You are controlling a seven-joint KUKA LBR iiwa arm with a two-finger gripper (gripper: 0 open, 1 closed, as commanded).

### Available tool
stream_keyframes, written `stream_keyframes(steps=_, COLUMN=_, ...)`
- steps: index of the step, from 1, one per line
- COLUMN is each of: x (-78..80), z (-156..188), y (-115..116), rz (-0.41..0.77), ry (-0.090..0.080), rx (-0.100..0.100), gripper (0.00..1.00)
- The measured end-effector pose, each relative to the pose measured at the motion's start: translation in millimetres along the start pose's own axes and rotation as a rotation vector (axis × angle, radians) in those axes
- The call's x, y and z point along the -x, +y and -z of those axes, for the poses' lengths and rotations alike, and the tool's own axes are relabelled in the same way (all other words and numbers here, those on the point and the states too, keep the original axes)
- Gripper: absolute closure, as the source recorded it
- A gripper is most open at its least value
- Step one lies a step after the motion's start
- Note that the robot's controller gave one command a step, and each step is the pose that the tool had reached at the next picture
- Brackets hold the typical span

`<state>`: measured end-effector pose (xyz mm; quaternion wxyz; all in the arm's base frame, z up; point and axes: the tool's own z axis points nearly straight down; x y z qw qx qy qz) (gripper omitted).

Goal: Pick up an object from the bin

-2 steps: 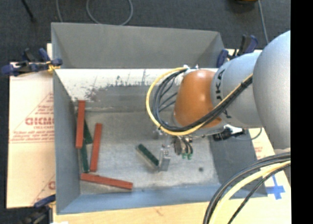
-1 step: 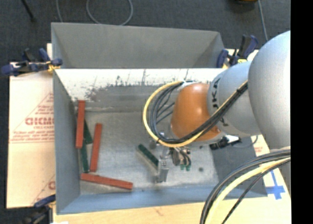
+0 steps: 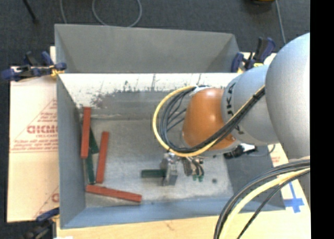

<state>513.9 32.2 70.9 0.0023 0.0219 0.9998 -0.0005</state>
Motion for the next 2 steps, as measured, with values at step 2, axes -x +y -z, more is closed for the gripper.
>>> stream_keyframes(steps=2, x=-10.3, z=249.4, y=16.1, rz=0.028, ry=-0.008, rx=0.002, gripper=1.0)
